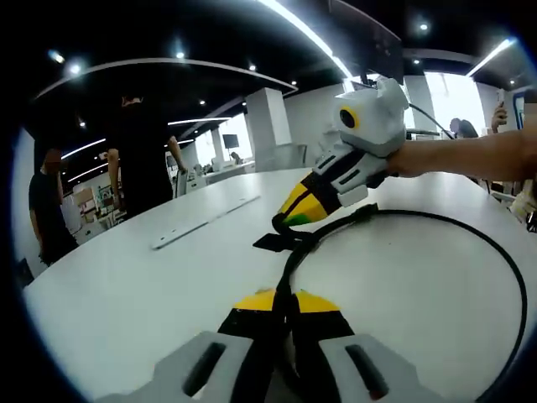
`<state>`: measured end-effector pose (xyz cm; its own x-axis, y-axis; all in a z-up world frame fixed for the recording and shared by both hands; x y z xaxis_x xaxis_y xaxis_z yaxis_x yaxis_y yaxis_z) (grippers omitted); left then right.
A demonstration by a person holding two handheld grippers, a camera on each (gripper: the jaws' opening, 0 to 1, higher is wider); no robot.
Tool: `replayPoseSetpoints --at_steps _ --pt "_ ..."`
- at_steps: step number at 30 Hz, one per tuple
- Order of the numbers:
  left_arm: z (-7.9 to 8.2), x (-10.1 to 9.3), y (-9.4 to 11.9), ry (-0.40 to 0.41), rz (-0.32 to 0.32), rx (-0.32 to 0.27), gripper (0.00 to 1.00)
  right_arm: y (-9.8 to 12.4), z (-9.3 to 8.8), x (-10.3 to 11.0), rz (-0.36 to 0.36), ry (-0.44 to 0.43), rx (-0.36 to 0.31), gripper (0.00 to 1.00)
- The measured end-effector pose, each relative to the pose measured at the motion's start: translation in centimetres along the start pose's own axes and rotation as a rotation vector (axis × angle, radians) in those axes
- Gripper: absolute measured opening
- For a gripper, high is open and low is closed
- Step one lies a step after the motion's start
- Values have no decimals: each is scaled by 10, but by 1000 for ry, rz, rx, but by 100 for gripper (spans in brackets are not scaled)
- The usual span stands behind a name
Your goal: Find the charging cable on the desk, coil it up and secure with Velcro.
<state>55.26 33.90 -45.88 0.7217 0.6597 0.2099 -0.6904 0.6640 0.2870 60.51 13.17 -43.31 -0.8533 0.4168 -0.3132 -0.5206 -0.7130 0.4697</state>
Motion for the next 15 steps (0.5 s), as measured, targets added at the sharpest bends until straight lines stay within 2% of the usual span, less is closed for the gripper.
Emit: replayPoseSetpoints --at_steps 11,15 --pt "0 1 0 1 1 0 7 -11 0 -3 22 22 82 3" --pt "0 2 1 2 1 0 7 -12 1 -3 23 29 93 3"
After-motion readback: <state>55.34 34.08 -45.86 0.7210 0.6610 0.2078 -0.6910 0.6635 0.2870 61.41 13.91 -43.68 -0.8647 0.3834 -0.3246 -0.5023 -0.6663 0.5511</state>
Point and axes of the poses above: the point that each gripper's makers call its tool centre point, and the gripper's own axes: y roughly backward along the fingers, x roughly to its left, z roughly out of its top, the point moved 10 cm from there along y, roughly backward along the fingers, and after that the axes turned 6 degrees about z, right-handed, at the moved point
